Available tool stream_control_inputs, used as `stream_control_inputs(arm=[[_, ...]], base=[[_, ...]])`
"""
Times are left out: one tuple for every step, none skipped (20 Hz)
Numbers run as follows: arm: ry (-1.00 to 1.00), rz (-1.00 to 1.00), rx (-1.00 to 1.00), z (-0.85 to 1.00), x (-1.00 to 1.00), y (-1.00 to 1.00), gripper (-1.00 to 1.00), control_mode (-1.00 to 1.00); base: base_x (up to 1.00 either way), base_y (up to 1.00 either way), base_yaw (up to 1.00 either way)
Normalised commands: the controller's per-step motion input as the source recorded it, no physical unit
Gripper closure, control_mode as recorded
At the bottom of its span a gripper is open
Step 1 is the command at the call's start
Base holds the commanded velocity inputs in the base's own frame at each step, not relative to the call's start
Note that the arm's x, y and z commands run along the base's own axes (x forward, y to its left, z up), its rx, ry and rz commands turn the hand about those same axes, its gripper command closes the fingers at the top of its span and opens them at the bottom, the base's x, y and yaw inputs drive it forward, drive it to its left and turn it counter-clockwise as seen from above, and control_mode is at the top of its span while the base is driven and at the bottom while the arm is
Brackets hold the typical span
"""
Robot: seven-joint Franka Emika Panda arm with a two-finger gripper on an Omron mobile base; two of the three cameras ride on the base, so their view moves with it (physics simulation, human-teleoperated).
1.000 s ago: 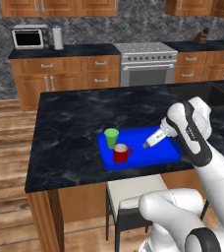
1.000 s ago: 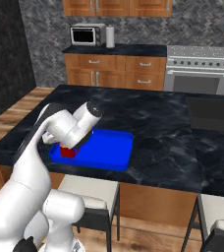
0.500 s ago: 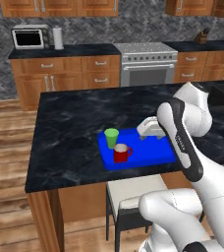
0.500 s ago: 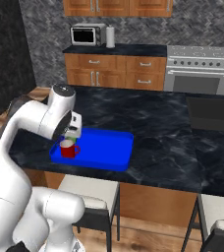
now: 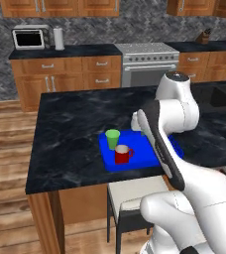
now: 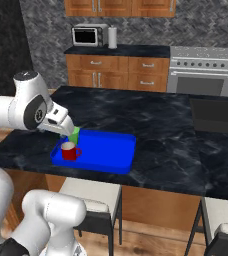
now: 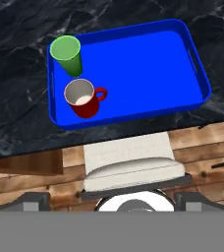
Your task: There is a tray on the dining counter. Grab the cup, mug, and pitcher and place them on the tray. The pitcher may be placed next to the tray if it cannot fit the tray.
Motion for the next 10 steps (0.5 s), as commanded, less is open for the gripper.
stream_control_inputs(arm=[[0.0,-0.25,-0.2,0.32,-0.25,0.0,-1.0,-1.0],[0.0,-0.24,-0.19,0.42,-0.28,0.0,-1.0,-1.0],[0.0,-0.22,-0.19,0.47,-0.21,0.0,-1.0,-1.0],[0.03,-0.17,-0.15,0.41,-0.13,0.0,-1.0,-1.0],[0.1,-0.12,-0.09,0.38,0.0,0.0,-1.0,-1.0],[0.12,-0.08,-0.03,0.45,0.0,0.0,-1.0,-1.0],[0.11,-0.01,0.0,0.44,0.0,0.0,-1.0,-1.0],[0.15,0.0,0.0,0.38,0.0,-0.12,-1.0,-1.0],[0.17,0.0,0.0,0.34,0.0,-0.18,-1.0,-1.0],[0.16,0.0,0.0,0.31,0.0,-0.26,-1.0,-1.0]], base=[[0.0,0.0,0.0],[0.0,0.0,0.0],[0.0,0.0,0.0],[0.0,0.0,0.0],[0.0,0.0,0.0],[0.0,0.0,0.0],[0.0,0.0,0.0],[0.0,0.0,0.0],[0.0,0.0,0.0],[0.0,0.0,0.0]])
